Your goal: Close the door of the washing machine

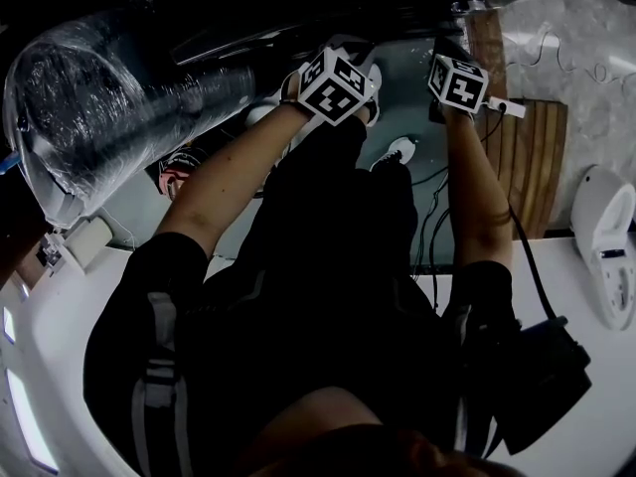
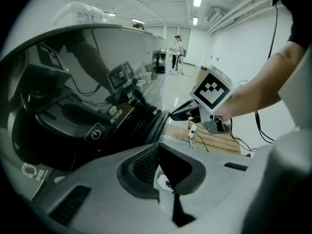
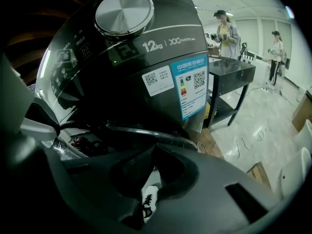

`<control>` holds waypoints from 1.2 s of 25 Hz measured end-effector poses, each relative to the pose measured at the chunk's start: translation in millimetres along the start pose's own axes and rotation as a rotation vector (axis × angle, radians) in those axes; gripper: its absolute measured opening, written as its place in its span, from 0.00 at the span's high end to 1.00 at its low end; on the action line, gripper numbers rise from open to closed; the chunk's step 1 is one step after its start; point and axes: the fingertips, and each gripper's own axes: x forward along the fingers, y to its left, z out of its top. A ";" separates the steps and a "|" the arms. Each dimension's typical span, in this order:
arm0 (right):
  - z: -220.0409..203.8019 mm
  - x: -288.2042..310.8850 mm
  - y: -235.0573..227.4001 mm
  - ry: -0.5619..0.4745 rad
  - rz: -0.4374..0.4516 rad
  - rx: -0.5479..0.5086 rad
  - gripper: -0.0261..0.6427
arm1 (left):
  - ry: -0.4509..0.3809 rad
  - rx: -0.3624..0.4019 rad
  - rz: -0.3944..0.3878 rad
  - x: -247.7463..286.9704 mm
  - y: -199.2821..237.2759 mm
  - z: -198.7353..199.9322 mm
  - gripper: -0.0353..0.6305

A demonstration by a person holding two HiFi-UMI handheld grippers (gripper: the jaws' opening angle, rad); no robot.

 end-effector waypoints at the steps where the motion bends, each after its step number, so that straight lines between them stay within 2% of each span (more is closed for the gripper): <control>1: -0.2 0.3 -0.8 0.002 0.002 0.010 0.95 | 0.004 0.002 -0.003 1.2 -0.4 0.1 0.94; 4: -2.1 2.8 -2.7 0.017 0.006 0.030 0.96 | 0.010 0.016 -0.006 4.0 -3.0 -0.5 0.94; 13: -8.9 6.3 -3.7 0.056 0.033 0.079 0.96 | -0.006 -0.036 -0.041 6.5 -4.8 5.0 0.94; 16: -4.7 11.6 -3.3 0.041 0.038 0.073 0.96 | -0.013 -0.030 -0.027 6.6 -2.0 5.6 0.94; 19: -5.5 15.4 -4.6 0.054 0.006 0.056 0.96 | -0.007 -0.020 -0.017 7.9 -0.5 6.0 0.94; 23: -8.4 12.3 -6.2 0.076 0.000 0.085 0.96 | -0.008 -0.023 -0.005 7.8 0.0 6.3 0.94; 27: -1.6 6.4 1.5 0.011 0.068 0.051 0.95 | -0.034 -0.035 -0.012 2.6 -2.1 8.2 0.94; 30: -0.1 -4.8 0.1 -0.012 0.065 0.034 0.95 | -0.039 -0.039 -0.003 2.7 -4.0 8.5 0.94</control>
